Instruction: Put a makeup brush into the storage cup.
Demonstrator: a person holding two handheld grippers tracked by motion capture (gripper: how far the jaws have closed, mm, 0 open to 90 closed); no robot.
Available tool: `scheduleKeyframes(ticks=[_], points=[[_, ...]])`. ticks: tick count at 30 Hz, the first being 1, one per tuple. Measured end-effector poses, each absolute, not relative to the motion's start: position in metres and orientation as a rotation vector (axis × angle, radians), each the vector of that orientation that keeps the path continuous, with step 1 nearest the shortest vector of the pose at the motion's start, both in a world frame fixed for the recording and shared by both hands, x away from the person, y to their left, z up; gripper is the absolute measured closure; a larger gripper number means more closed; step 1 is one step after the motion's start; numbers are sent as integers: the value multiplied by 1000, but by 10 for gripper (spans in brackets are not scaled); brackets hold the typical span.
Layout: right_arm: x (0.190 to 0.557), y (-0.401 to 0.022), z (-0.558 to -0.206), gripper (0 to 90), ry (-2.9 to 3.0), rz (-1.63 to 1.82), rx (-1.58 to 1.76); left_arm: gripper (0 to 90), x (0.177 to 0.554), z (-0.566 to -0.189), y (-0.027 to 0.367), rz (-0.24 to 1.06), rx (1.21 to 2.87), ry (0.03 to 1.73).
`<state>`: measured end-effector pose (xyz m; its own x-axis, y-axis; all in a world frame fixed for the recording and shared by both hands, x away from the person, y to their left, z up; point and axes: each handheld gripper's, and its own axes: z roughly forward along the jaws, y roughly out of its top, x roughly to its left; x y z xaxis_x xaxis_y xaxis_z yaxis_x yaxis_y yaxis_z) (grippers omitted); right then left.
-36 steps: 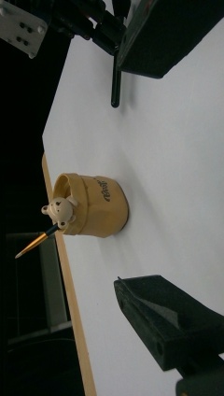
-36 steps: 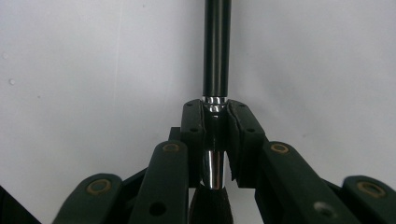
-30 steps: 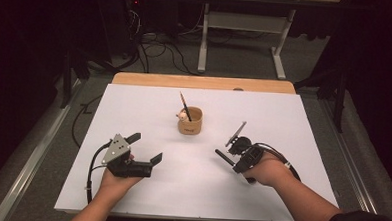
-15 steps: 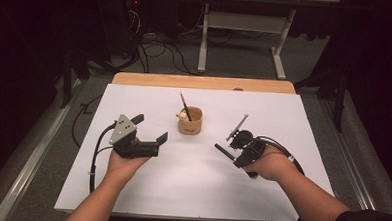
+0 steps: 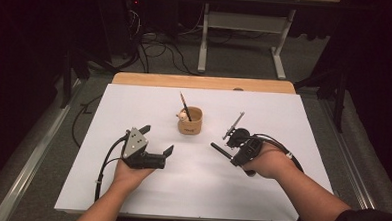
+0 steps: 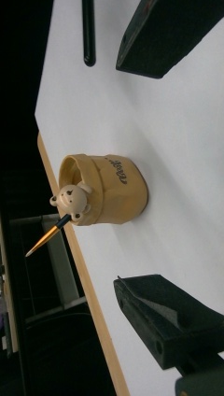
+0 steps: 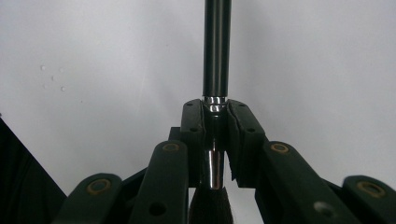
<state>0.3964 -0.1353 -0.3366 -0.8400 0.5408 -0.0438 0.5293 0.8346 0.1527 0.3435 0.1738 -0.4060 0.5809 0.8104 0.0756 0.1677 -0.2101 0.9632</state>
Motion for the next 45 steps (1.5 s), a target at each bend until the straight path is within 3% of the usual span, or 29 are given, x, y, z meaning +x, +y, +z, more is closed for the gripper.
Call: scheduleKeyframes(ticks=[8,12,23,45], points=[[394,-124,-332,800,2935,214,807,3,342,-416,167,763,1791,800],[393,-120,-329,801,2936,216,790,5,338,-424,158,872,1868,730],[392,-111,-324,801,2939,217,747,5,334,-433,143,1013,1996,629],[389,-86,-319,800,2988,217,635,12,323,-438,125,1195,2101,442]])
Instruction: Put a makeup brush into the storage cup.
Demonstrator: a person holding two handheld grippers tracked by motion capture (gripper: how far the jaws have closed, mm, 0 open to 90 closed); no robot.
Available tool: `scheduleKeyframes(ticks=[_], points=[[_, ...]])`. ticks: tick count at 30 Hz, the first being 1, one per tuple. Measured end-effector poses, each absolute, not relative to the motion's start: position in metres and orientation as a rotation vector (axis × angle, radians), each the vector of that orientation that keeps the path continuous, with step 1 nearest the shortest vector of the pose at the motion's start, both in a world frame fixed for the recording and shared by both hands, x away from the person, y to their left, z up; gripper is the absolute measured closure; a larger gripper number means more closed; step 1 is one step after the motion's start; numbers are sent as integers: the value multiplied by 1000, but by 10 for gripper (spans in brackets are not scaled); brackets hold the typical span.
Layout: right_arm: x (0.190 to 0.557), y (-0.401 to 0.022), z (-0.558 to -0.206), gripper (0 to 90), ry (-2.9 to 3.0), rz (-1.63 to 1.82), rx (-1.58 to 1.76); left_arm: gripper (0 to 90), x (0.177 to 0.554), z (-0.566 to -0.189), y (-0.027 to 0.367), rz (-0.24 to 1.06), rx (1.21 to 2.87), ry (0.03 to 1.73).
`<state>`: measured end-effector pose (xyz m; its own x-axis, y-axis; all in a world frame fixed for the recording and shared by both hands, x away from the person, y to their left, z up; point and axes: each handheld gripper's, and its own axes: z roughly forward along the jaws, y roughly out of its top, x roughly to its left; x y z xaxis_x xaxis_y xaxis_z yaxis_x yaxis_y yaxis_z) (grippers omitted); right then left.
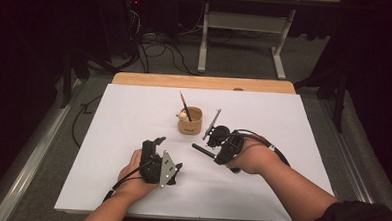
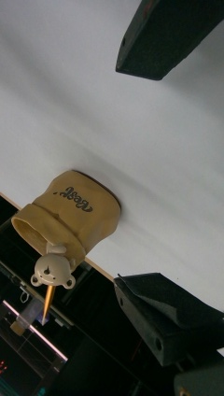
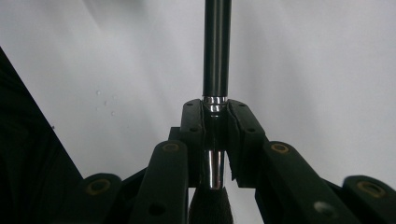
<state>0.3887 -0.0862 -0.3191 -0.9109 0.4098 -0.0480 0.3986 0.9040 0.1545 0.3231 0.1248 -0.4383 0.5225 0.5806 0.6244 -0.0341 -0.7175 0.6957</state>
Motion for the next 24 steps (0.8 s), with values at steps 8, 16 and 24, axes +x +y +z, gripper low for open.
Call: scheduleKeyframes(ticks=[8,16,24], points=[[385,-79,-322,800,3004,166,599,28,319,-440,119,1259,2117,374],[383,-72,-323,800,3018,130,570,58,315,-440,116,1321,2124,298],[381,-63,-328,800,3023,101,523,107,314,-439,117,1334,2118,277]])
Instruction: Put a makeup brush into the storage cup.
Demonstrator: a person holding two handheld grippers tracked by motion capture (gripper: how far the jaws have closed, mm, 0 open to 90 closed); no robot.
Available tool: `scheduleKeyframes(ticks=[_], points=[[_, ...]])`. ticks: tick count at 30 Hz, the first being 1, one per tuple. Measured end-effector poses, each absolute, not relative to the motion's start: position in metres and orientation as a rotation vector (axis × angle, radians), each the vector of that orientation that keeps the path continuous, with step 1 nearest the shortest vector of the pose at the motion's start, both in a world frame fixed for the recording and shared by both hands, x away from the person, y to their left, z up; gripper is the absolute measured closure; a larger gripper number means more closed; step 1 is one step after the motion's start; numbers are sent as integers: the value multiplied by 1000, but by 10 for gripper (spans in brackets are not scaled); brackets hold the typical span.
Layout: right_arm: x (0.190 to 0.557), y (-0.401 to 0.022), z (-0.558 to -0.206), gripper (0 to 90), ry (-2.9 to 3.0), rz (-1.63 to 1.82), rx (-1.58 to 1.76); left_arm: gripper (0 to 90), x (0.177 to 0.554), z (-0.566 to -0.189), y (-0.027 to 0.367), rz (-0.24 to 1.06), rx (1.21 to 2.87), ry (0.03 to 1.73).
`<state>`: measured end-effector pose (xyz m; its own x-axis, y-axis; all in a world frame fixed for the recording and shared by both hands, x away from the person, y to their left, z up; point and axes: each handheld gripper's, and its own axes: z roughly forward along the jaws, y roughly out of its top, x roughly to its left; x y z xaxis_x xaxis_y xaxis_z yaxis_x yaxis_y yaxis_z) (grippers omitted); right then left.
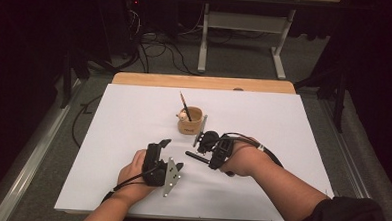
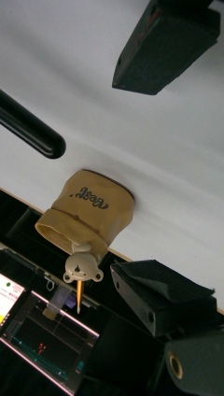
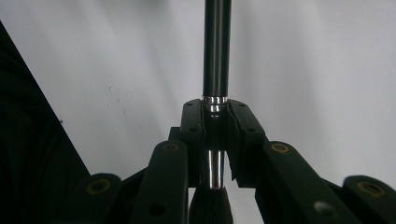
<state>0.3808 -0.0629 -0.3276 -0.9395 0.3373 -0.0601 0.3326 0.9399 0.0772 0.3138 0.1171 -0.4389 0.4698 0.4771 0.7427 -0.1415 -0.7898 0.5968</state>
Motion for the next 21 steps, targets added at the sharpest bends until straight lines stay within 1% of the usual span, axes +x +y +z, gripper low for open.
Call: scheduleKeyframes(ticks=[4,5,16,21], points=[[380,-60,-329,800,3025,91,511,124,312,-439,116,1366,2111,237],[380,-58,-330,800,3030,80,507,145,311,-440,116,1373,2105,223],[376,-46,-333,800,3034,65,458,179,307,-440,114,1440,2117,144],[375,-41,-335,799,3042,42,449,223,304,-442,112,1450,2127,100]])
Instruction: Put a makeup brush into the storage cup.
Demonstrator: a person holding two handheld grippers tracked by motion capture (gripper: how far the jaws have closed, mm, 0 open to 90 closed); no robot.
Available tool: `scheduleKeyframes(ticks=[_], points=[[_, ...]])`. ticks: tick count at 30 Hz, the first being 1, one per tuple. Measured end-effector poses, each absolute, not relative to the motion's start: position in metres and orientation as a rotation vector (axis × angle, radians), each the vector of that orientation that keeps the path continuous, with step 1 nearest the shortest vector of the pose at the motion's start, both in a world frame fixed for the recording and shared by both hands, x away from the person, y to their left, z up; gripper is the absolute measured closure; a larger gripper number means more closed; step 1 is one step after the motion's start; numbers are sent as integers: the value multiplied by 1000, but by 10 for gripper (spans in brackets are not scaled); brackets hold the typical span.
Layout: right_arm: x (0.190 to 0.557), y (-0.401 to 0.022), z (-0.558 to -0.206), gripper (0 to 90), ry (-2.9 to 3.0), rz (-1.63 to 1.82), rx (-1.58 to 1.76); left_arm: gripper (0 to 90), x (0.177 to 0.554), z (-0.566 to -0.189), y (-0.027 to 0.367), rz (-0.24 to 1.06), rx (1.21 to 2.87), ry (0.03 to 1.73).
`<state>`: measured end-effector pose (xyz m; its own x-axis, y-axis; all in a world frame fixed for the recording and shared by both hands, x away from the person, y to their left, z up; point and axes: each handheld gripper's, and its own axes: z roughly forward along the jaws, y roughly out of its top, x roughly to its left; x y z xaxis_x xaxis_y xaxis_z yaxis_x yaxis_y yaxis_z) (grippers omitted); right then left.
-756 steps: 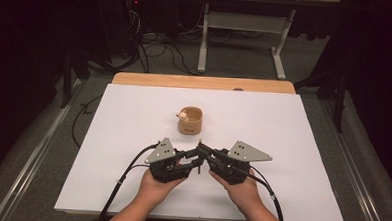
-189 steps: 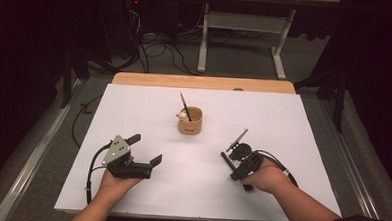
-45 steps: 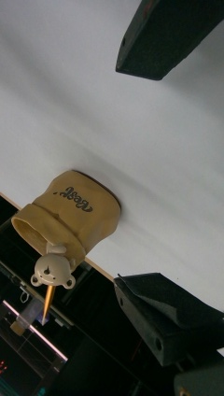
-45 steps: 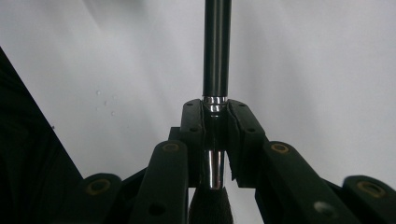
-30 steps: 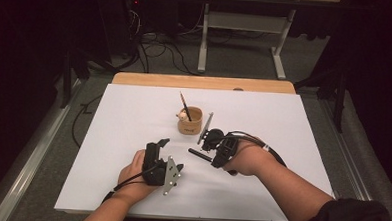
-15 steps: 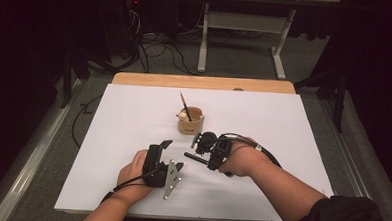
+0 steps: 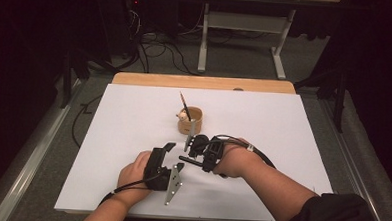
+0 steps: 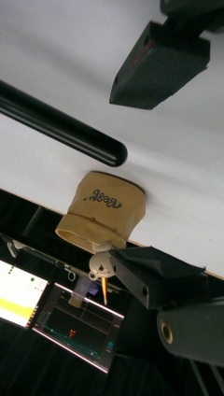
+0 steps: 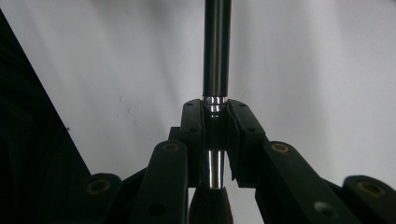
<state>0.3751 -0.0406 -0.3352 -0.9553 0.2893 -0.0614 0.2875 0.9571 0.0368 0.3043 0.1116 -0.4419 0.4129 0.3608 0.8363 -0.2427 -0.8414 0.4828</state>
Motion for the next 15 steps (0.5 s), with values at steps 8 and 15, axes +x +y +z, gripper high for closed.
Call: scheduleKeyframes(ticks=[8,15], points=[[377,-36,-335,799,3042,27,445,332,301,-445,110,1466,2121,41],[377,-34,-336,799,3042,12,422,438,298,-447,109,1510,2130,-38]])
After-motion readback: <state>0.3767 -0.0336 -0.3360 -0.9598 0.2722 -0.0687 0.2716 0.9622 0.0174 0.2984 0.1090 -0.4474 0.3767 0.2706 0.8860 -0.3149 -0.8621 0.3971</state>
